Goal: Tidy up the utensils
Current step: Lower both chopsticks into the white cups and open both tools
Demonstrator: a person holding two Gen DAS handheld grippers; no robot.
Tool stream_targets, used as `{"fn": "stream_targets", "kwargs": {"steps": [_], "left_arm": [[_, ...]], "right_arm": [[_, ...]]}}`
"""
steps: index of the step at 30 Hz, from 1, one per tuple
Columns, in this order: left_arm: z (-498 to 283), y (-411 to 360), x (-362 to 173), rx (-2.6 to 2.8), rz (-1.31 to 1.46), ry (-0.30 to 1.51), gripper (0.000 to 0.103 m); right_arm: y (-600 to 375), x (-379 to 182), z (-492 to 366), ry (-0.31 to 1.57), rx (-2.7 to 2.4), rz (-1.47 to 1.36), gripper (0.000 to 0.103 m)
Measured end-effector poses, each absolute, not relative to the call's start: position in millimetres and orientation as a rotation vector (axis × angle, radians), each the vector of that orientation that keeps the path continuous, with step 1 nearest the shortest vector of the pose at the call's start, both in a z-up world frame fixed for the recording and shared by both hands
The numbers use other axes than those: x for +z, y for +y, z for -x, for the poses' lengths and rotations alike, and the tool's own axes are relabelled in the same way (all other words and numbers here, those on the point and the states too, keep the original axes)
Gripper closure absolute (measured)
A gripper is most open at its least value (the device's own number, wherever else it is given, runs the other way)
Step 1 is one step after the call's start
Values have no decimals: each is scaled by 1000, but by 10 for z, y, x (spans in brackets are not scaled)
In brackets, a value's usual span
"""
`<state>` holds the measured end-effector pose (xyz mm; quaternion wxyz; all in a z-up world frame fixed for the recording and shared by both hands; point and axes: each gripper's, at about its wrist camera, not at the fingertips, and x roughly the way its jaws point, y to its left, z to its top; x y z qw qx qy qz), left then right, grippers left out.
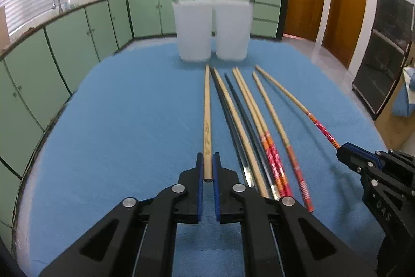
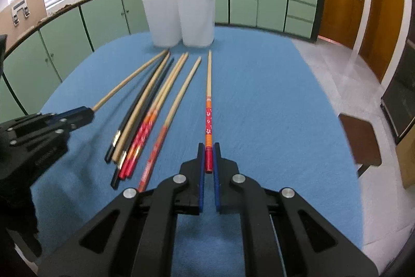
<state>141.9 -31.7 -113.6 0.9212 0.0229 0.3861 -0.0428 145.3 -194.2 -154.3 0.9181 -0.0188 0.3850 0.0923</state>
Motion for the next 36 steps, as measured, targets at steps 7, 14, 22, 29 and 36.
{"fn": "stream_targets", "kwargs": {"steps": [7, 14, 22, 29, 36], "left_arm": [[-1368, -197, -549, -79, -42, 653, 96], [-1504, -116, 16, -103, -19, 531, 96], [-1809, -29, 378, -140, 13, 473, 96], [-2198, 44, 579, -182, 54, 457, 96], [-2433, 51, 1000, -213, 68, 366, 96]], "right_arm": [[-2039, -1044, -1491, 693, 210, 23, 98], [-2113, -478, -1672, 631, 270, -6, 98], [-2146, 54, -1990, 564, 309, -8, 98], [-2103, 514, -2352, 501, 340, 21, 98], [-2105, 1042, -2696, 430, 390, -17, 98]]}}
